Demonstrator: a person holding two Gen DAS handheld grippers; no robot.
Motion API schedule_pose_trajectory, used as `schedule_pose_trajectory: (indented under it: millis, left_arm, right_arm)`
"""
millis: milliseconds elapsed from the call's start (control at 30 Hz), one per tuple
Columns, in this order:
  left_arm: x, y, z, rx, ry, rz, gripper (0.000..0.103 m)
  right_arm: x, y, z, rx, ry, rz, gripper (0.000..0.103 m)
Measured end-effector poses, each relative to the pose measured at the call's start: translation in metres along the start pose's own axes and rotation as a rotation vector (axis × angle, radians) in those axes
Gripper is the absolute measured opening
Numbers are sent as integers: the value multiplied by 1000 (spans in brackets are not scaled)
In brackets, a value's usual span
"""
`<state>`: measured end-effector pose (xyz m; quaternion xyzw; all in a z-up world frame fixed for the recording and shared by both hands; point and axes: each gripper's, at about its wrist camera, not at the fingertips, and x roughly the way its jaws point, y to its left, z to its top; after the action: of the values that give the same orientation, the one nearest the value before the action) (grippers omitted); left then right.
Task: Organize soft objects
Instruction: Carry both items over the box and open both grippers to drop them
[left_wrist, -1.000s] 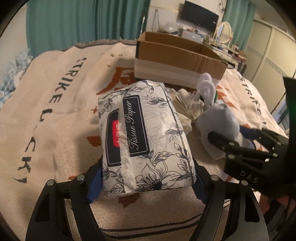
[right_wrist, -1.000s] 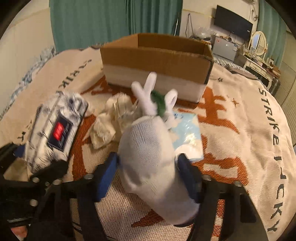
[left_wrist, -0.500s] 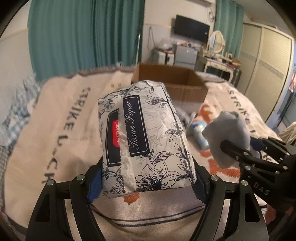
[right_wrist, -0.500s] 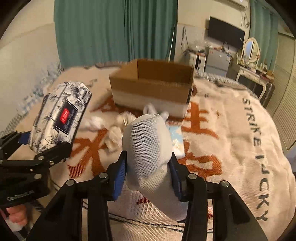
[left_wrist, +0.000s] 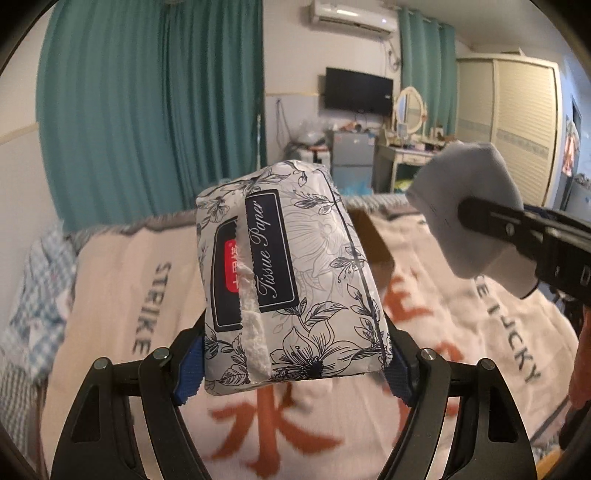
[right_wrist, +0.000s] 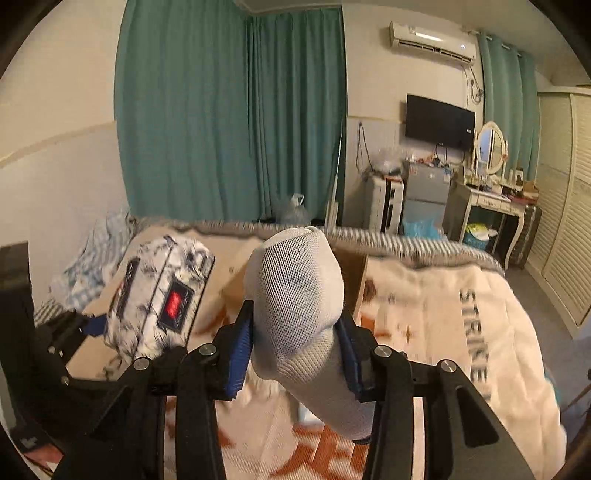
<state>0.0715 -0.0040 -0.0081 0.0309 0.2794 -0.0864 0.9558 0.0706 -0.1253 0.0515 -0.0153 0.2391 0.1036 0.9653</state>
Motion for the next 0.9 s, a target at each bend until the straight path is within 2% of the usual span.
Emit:
schedule_pose_trajectory:
  millis: [100, 200, 367, 533, 700, 800, 900]
  left_arm:
    - [29, 4, 26, 2, -4, -22, 78]
    - [64, 6, 50, 19, 9, -8, 78]
    - [120, 7, 70, 41, 18, 0, 78]
    - [184, 9, 67, 42, 94, 7, 78]
    - [218, 7, 56, 68, 137, -13, 79]
    - [226, 2, 53, 87, 137, 8, 83]
    - [225, -1, 53, 83, 119, 22, 84]
  right_arm:
    - [27, -11, 27, 12, -18, 15, 41]
    - [69, -26, 48, 51, 3, 51, 41]
    - [144, -49, 59, 92, 50, 52, 40]
    - [215, -65, 50, 137, 114, 56, 39]
    - [266, -82, 35, 162, 159, 61, 39]
    - [277, -88, 28, 171, 159, 59, 41]
    - [275, -91, 27, 186, 137, 55, 52]
